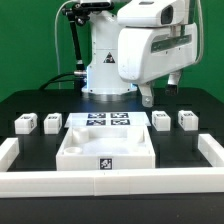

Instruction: Assemble square table

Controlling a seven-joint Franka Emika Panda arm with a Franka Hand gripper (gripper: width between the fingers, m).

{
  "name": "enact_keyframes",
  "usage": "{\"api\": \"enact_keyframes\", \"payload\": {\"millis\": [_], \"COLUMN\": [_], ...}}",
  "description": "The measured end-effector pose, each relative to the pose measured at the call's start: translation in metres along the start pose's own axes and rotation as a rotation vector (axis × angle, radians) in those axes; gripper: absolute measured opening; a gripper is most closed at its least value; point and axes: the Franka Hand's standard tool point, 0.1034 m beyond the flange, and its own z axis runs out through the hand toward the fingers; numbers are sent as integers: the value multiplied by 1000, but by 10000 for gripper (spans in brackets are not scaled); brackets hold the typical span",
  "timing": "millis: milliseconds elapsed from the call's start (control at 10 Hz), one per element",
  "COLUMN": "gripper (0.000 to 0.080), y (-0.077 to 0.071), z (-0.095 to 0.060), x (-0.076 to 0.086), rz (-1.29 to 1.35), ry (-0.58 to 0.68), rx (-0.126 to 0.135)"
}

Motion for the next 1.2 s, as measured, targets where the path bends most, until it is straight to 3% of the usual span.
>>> {"api": "enact_keyframes", "payload": {"millis": [800, 900, 1200], "gripper": [650, 650, 650], "y": [-1, -1, -15], "z": [2, 10, 32], "x": [-1, -6, -30], "rz": [-1, -104, -226], "ry": [-1, 26, 7], "rx": [1, -27, -15]}}
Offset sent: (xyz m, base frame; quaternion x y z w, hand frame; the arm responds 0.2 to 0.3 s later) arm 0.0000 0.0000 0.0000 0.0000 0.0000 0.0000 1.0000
